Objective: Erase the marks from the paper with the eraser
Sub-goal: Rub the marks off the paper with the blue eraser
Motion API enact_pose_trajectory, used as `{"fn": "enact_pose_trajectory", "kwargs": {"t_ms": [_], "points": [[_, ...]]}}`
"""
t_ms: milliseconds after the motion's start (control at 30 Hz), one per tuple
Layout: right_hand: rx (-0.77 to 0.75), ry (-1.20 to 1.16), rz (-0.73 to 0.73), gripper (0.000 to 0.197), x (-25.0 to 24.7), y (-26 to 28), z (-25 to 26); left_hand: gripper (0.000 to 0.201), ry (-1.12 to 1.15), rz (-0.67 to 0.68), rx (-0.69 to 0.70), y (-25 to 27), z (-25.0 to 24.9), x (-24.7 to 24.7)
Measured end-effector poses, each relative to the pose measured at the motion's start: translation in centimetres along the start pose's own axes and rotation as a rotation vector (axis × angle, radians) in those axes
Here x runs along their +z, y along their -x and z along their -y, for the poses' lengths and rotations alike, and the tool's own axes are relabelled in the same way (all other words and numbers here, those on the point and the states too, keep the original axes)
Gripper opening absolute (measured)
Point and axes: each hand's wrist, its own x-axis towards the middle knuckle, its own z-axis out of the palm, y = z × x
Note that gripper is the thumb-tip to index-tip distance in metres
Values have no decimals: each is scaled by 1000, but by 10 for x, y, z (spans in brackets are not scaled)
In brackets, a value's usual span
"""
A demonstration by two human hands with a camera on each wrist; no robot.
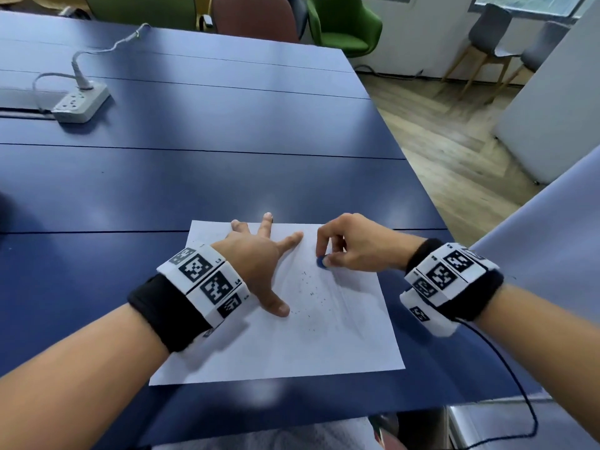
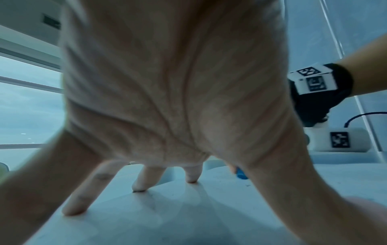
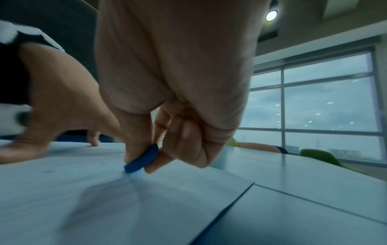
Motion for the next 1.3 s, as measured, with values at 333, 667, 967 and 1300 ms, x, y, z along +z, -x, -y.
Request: {"fn": "enact_pose_trajectory", "kwargs": {"t_ms": [333, 667, 967, 1300], "points": [[16, 23, -40, 3, -4, -8, -1, 138, 7, 17, -11, -2, 1, 1], [57, -17, -42, 5, -2, -7, -7, 137, 1, 14, -8, 0, -1, -1], [70, -7, 28, 4, -9, -14, -3, 136, 7, 17, -1, 1, -1, 0], [-8, 88, 217, 5, -1, 0, 5, 135, -5, 7, -1, 3, -3, -2]]}}
